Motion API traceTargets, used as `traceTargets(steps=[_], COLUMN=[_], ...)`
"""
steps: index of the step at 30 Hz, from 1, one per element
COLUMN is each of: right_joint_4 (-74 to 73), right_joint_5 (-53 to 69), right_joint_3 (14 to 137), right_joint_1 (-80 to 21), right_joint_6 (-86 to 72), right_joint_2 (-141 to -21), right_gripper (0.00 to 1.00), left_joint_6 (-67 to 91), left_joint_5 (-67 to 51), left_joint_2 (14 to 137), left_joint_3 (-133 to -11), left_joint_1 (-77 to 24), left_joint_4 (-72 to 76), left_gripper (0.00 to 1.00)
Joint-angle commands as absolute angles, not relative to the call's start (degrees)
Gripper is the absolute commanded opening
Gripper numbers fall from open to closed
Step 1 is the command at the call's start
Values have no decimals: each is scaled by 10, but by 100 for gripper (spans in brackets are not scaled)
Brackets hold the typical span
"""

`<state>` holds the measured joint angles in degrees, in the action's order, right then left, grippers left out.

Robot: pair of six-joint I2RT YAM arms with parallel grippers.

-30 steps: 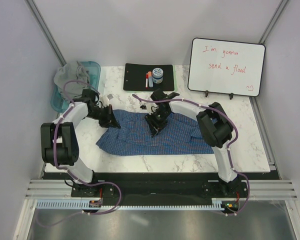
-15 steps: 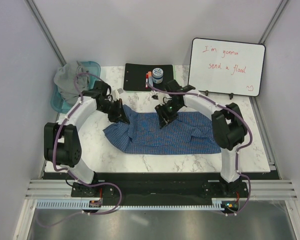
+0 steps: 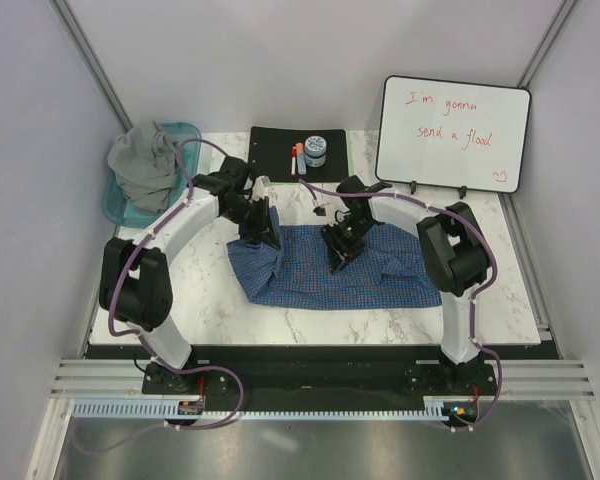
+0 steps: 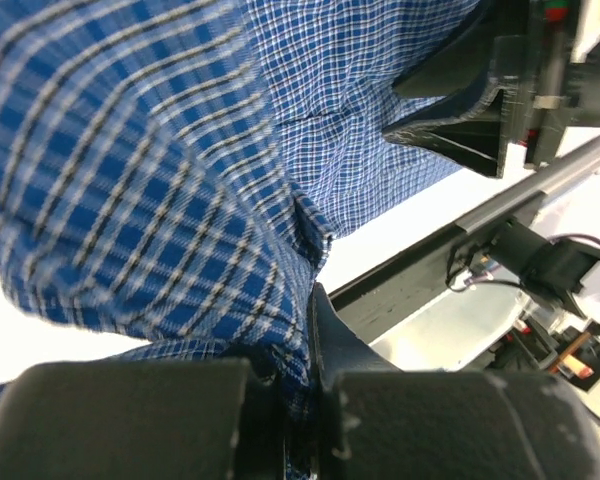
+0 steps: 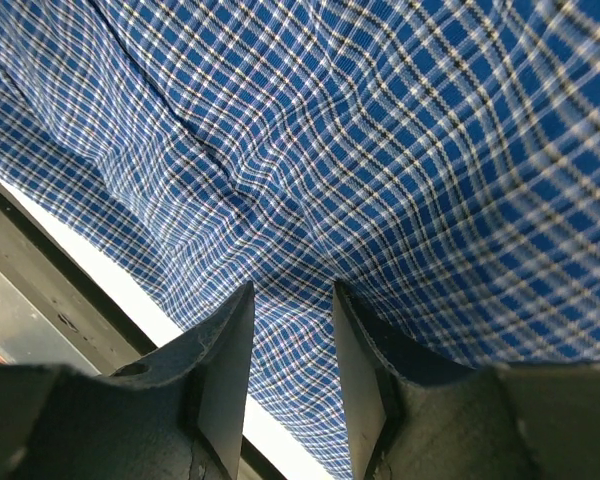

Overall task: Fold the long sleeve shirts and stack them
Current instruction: Fold the shirt

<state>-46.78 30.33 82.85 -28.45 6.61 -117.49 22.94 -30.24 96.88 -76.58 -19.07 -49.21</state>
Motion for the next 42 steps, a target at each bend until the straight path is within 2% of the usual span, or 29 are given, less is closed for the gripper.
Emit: traceTargets(steps=[1,13,16,17,19,21,22,23,28,29,34,38,42], right_joint_4=[-444,-433,-432,-432,-433,-435,-435,-437,-447,-453,-485,-497,-491], right_joint_5=[323,341,342,343,345,349,350,350,341,339,316,266,198], right_joint_3=[824,812,815,816,817,816,816,814,816,819,826,817,796], right_joint_1=[-284,-284,-284,-284,-284,-284,-283,-282,-262,-258,-228,-221,-221], right_joint_6=[62,55,54,53,52,52,52,52,54,58,76,83,82], right_joint_2=[-1176,-1174,-1175,-1175,-1170,-1158,-1153,-1142,-1107,-1097,-1065,-1044,-1056], right_gripper=[45,45,45,45,45,45,46,46,46,46,47,46,45], left_joint_6=[305,398,408,410,408,399,386,378,312,302,222,123,-23], left_joint_5=[-244,-196,-210,-215,-239,-240,-242,-246,-255,-252,-244,-283,-297], left_joint_2=[985,1058,1077,1078,1082,1071,1064,1045,991,982,939,931,954], left_joint_3=[-797,-801,-800,-799,-798,-799,-796,-795,-792,-789,-789,-801,-847], left_joint_1=[-234,-303,-314,-316,-318,-318,-318,-317,-309,-302,-245,-165,-140], left_joint_4=[-482,-414,-400,-391,-384,-384,-385,-389,-422,-426,-472,-482,-496], left_gripper=[2,2,10,21,30,60,69,85,88,98,99,99,92])
